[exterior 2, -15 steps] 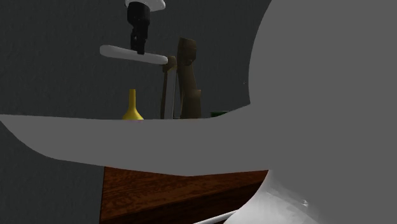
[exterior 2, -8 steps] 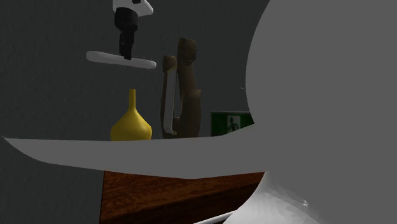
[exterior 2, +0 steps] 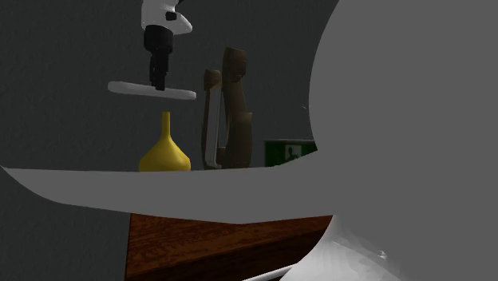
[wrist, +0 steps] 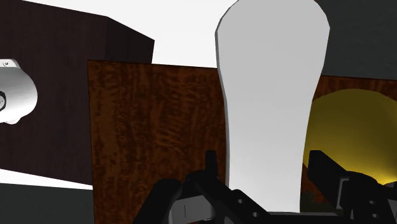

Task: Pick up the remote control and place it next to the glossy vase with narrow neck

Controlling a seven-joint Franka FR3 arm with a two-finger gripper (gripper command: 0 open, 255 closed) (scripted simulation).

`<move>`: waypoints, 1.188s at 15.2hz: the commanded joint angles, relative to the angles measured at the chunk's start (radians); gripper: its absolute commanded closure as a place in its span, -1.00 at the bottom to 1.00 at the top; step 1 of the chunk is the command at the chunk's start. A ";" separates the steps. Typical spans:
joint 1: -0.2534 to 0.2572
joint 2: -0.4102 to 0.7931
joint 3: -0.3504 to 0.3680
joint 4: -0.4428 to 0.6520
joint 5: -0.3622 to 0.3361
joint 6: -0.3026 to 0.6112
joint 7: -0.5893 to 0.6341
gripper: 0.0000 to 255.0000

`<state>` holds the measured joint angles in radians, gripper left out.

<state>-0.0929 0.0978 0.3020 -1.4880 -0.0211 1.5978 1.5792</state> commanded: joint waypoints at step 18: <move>-0.006 -0.022 -0.004 -0.284 0.006 0.264 -0.005 1.00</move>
<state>-0.0985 0.0784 0.2985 -1.7547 -0.0154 1.8461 1.5743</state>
